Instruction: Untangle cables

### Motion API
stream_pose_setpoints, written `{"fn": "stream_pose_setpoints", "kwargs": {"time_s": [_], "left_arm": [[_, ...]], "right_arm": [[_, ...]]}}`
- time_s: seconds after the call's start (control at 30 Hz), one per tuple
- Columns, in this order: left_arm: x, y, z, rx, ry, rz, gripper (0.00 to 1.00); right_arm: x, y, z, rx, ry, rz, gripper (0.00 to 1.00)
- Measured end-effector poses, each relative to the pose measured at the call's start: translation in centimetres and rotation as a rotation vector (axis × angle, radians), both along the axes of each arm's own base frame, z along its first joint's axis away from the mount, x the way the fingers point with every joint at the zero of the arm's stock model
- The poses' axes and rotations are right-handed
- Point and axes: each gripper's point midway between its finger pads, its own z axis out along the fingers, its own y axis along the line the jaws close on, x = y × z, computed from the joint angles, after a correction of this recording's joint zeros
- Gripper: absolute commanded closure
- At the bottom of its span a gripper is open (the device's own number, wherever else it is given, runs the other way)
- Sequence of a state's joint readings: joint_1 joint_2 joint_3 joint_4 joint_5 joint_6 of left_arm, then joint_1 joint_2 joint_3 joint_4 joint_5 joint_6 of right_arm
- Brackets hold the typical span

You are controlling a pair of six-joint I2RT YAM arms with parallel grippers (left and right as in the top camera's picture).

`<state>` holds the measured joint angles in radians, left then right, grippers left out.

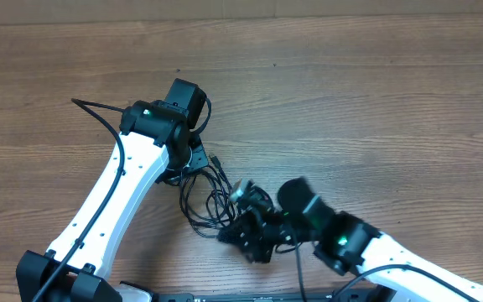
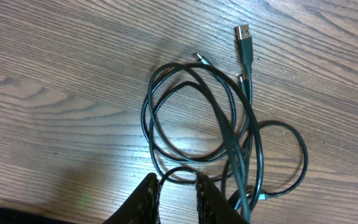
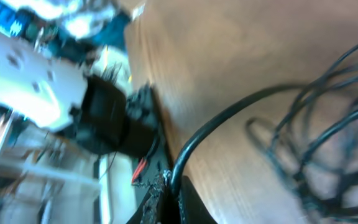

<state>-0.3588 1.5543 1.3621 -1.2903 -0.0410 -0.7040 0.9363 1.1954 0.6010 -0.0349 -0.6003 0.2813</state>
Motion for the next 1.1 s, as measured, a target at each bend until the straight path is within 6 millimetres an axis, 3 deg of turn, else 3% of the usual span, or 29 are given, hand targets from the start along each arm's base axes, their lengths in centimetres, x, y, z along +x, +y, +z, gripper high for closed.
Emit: {"fn": "stream_pose_setpoints", "kwargs": {"time_s": [0.1,0.17,0.23,0.77,0.93,1.03,1.1], "left_arm": [[0.0,-0.1,0.0,-0.005,-0.001,0.0,0.78],[0.0,-0.1,0.0,-0.008,-0.001,0.002,0.77],[0.1,-0.2,0.0,-0.009,-0.001,0.002,0.78],[0.1,-0.2,0.0,-0.01,-0.001,0.002,0.77],[0.0,-0.2,0.0,-0.012,-0.001,0.002,0.76],[0.0,-0.2,0.0,-0.012,-0.001,0.002,0.76],[0.0,-0.2,0.0,-0.012,-0.001,0.002,0.76]], "right_arm": [[-1.0,0.6,-1.6,-0.042,0.026,0.03,0.94],[-1.2,0.8,-2.8,-0.074,0.041,0.032,0.61],[-1.0,0.8,-3.6,-0.098,0.047,0.019,0.0],[1.7,-0.3,-5.9,-0.213,-0.015,-0.129,0.0],[3.7,-2.5,-7.9,-0.346,-0.07,-0.261,0.0],[5.2,-2.9,-7.8,-0.362,-0.147,-0.314,0.0],[6.0,-2.7,-7.3,-0.351,-0.21,-0.321,0.07]]}}
